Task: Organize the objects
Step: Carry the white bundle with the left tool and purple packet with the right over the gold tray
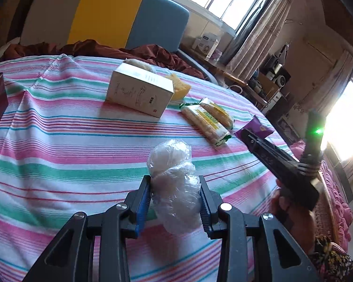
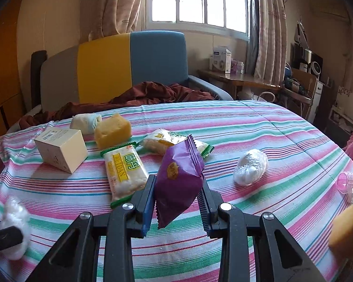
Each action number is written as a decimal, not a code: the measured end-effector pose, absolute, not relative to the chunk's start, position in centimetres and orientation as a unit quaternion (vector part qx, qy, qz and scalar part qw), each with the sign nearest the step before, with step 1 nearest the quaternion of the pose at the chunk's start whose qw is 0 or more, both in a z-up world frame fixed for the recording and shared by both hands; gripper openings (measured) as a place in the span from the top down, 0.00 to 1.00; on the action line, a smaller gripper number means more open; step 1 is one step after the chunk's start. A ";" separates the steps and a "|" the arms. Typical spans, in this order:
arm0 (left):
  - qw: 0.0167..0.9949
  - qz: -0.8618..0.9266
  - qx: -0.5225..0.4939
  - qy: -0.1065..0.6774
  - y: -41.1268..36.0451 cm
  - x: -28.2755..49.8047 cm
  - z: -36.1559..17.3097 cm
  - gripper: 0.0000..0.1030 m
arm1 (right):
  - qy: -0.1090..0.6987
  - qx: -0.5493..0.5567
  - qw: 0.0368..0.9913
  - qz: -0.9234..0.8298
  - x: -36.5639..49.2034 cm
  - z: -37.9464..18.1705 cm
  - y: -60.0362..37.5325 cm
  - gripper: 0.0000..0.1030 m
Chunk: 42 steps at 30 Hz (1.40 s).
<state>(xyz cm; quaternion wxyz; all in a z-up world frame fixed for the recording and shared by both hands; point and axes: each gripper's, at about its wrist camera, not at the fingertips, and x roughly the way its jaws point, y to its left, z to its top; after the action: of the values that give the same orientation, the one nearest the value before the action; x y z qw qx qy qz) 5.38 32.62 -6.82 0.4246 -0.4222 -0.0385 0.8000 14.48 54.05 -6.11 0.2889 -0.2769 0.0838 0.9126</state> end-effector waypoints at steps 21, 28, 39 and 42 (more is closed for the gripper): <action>0.370 0.843 -0.386 -0.063 20.6 4.5 -2.6 0.64 | -0.018 -0.292 0.250 0.923 13.3 -5.7 48.6 0.67; 0.334 0.853 -0.391 -0.088 16.3 3.4 -2.6 0.64 | -0.044 -0.293 0.225 0.928 13.3 -5.4 46.0 0.67; 0.302 0.862 -0.401 -0.075 11.4 3.0 -2.9 0.64 | 0.001 -0.231 0.126 0.965 13.2 -1.5 38.7 0.67; 0.287 0.865 -0.407 -0.064 10.3 2.9 -3.3 0.64 | 0.013 -0.215 0.090 0.972 13.0 -0.3 36.0 0.67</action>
<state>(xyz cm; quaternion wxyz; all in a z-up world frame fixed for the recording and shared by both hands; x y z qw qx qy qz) 2.87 10.30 -3.28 0.2869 -0.4069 -0.0639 0.8649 13.03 35.99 -0.30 0.0898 -0.2146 0.0131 0.9725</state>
